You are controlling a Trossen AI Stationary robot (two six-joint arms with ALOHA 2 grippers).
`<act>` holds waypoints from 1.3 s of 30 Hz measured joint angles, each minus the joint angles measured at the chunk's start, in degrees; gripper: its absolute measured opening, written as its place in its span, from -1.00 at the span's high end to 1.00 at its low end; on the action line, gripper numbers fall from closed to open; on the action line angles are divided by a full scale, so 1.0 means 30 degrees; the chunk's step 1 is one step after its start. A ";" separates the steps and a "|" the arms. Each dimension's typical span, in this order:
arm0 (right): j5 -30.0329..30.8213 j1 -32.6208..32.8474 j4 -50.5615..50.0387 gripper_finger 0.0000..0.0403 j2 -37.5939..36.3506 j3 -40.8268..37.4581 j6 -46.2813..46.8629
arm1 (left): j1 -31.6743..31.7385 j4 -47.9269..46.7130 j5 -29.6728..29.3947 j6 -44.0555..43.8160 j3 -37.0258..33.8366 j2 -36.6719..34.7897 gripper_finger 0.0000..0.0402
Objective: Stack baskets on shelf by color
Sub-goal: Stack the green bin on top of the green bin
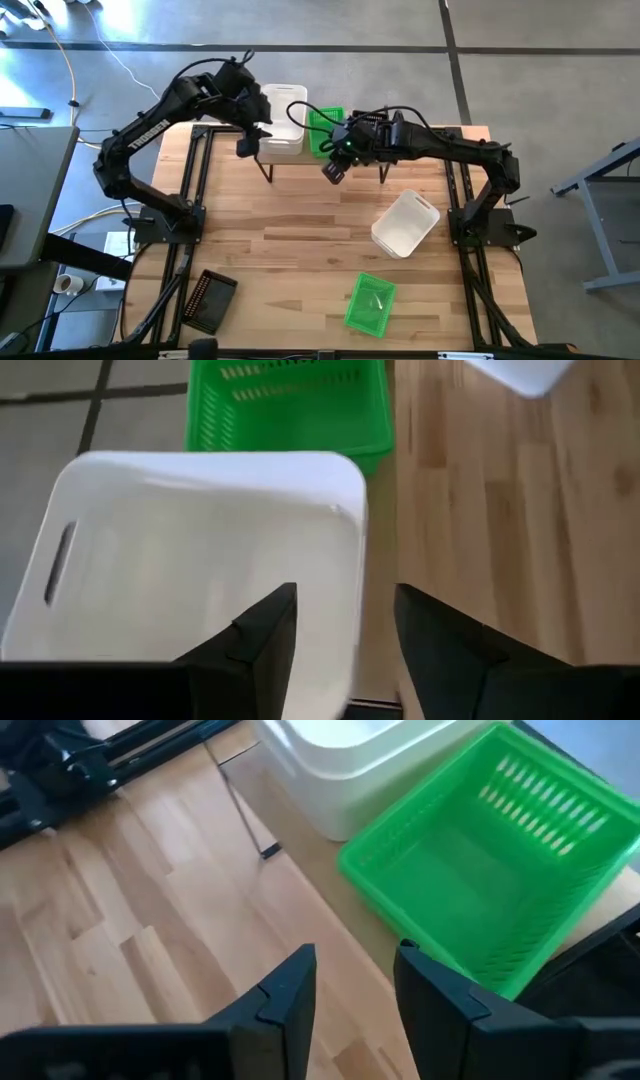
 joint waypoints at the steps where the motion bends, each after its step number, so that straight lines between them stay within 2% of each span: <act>1: -0.0115 0.0106 -0.0013 0.40 0.0000 0.0000 -0.0015 | 0.0000 -0.0121 0.0054 -0.0459 0.0000 -0.0218 0.21; 4: -0.1135 0.0503 -0.0352 0.40 0.0000 0.0000 -0.0023 | -0.0007 -0.0621 0.0710 -0.1804 0.0000 -0.0867 0.21; 8: -0.2999 0.1160 -0.1359 0.40 0.0000 0.0000 0.0377 | -0.0007 -0.1196 0.3144 -0.3622 -0.0046 -0.1839 0.21; 12: -0.3758 0.2116 -0.1953 0.40 0.0002 0.0000 0.1672 | -0.0120 -0.1182 0.4854 -0.4887 -0.0660 -0.3100 0.21; 24: -0.5038 0.6325 -0.2497 0.40 0.0007 0.0000 0.6466 | -0.3130 -0.1162 0.4906 -0.8148 -0.4370 -0.6572 0.21; 32: -0.4205 0.9282 -0.3107 0.40 0.0277 -0.0015 0.9512 | -0.5377 0.0260 0.4875 -1.0279 -0.5857 -0.8134 0.21; 39: -0.3767 1.1665 -0.3299 0.29 0.1185 -0.0014 1.2581 | -0.7297 0.0581 0.2975 -1.1737 -0.6680 -0.8243 0.21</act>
